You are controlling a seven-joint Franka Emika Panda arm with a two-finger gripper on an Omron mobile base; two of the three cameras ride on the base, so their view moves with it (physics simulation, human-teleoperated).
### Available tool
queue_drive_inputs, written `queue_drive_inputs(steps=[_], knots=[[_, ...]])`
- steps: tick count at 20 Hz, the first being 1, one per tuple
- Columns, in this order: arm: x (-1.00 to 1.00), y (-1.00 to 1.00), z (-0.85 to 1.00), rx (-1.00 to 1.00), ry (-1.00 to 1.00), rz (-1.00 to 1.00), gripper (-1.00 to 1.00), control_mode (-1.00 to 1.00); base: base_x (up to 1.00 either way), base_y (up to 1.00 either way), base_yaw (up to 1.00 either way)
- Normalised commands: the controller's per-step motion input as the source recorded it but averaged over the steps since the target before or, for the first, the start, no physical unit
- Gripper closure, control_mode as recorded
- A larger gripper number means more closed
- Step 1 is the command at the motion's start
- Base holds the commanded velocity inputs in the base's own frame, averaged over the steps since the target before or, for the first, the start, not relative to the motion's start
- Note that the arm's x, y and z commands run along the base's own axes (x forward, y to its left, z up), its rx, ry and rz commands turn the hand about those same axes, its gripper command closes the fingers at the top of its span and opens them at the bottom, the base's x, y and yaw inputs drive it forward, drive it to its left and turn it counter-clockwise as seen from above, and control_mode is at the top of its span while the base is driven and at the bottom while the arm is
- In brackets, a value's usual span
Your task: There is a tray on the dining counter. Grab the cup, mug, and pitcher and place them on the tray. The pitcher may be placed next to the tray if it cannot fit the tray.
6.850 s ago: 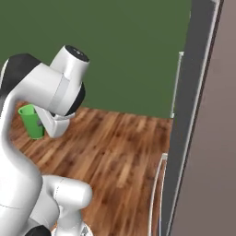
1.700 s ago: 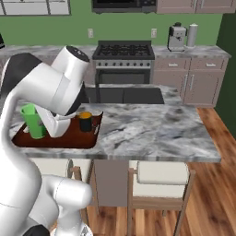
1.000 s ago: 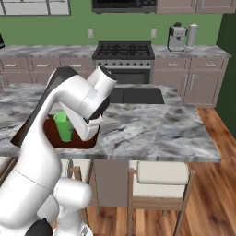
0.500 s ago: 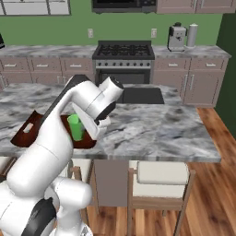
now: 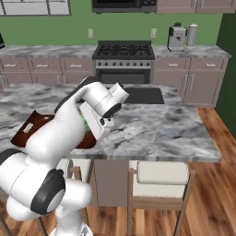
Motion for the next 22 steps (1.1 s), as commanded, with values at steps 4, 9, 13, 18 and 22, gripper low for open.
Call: queue_drive_inputs(steps=[4, 9, 13, 18, 22], knots=[[0.28, 0.04, -0.21, 0.00, 0.02, 0.00, 1.00, -1.00, 0.00, 0.00, 0.00], [0.07, 0.01, -0.25, 0.00, -0.01, 0.00, 1.00, -1.00, 0.00, 0.00, 0.00], [0.00, 0.16, -0.15, -0.03, -0.01, 0.00, 1.00, -1.00, 0.00, 0.00, 0.00], [0.00, 0.31, -0.12, -0.09, 0.00, 0.00, 1.00, -1.00, 0.00, 0.00, 0.00], [0.00, 0.17, -0.13, -0.10, 0.00, 0.00, 1.00, -1.00, 0.00, 0.00, 0.00]])
